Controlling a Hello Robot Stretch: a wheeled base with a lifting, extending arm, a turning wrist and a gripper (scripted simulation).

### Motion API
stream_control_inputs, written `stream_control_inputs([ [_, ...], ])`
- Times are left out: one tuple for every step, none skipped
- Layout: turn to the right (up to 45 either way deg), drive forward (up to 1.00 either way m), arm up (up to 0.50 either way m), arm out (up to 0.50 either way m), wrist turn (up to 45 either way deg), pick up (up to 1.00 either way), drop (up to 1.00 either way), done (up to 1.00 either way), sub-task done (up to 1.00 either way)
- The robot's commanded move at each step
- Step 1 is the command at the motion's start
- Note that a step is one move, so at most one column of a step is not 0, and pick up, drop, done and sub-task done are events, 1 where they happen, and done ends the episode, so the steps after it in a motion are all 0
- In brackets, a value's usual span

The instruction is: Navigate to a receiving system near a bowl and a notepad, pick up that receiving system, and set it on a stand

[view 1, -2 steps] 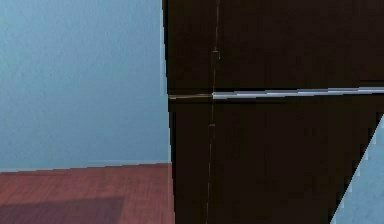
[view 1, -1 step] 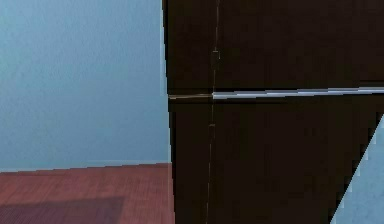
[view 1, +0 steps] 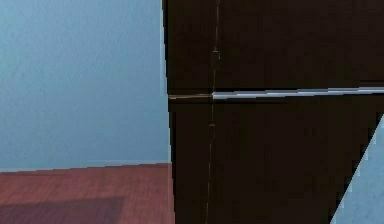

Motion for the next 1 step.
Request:
stream_control_inputs([
  [0.0,0.00,-0.32,0.00,0.0,0.00,0.00,0.00,0.00],
])
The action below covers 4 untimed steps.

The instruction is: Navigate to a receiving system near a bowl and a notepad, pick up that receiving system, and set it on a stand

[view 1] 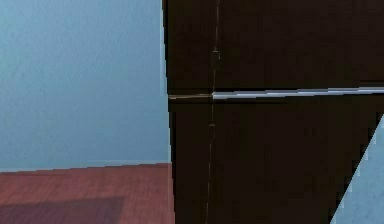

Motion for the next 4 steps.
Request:
stream_control_inputs([
  [0.0,0.00,0.00,0.00,0.0,0.00,1.00,0.00,0.00],
  [0.0,0.00,0.10,0.00,0.0,0.00,0.00,0.00,0.00],
  [0.0,0.00,0.00,-0.08,0.0,0.00,0.00,0.00,0.00],
  [0.0,0.00,0.00,0.00,0.0,0.00,0.00,1.00,0.00],
])
